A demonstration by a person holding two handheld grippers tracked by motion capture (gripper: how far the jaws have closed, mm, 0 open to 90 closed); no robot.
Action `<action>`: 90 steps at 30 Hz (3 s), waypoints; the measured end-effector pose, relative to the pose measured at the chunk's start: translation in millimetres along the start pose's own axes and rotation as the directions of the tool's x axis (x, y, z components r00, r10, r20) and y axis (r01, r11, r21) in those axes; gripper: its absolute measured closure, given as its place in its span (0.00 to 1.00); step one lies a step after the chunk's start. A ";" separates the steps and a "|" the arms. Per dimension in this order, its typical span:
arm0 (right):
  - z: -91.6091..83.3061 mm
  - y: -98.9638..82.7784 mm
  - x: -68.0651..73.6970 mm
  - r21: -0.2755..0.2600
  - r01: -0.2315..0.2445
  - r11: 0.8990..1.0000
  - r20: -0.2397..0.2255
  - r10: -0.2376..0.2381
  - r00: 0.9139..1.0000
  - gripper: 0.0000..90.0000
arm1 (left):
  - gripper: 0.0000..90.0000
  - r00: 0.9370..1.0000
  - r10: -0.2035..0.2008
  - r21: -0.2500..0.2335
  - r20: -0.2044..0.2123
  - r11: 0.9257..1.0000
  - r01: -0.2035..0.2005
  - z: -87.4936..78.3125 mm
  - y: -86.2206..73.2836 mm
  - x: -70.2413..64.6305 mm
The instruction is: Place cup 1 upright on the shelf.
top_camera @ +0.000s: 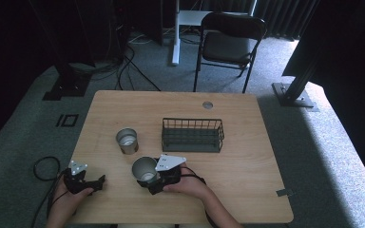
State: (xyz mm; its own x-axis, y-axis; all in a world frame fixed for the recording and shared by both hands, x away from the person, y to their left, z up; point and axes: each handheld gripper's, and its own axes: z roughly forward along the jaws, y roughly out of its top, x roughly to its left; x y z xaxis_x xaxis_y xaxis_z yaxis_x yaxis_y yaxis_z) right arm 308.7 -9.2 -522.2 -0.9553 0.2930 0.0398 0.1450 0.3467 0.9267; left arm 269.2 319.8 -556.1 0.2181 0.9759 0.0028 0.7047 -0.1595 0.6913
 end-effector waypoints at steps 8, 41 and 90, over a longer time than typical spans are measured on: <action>-5.0 9.6 -1.5 -0.018 -0.017 1.000 -0.002 0.017 1.000 0.14 | 0.02 1.000 0.000 0.000 0.000 1.000 0.000 0.0 0.0 0.0; -50.0 83.7 -28.1 -0.158 -0.041 0.987 0.159 0.066 0.985 0.15 | 0.02 1.000 -0.001 -0.002 0.000 1.000 0.001 0.1 0.0 -0.1; -136.2 64.0 -119.4 -0.227 -0.102 0.968 0.662 0.230 0.713 0.15 | 0.02 1.000 -0.001 -0.001 0.000 1.000 0.001 0.0 0.0 -0.1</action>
State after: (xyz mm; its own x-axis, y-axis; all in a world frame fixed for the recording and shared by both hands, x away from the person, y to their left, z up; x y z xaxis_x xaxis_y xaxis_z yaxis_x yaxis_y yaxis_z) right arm 396.9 -143.3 -416.7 -0.4772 0.8788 -0.0055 0.1790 0.1033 0.9784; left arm 269.2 319.7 -556.1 0.2170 0.9762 0.0023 0.7045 -0.1582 0.6919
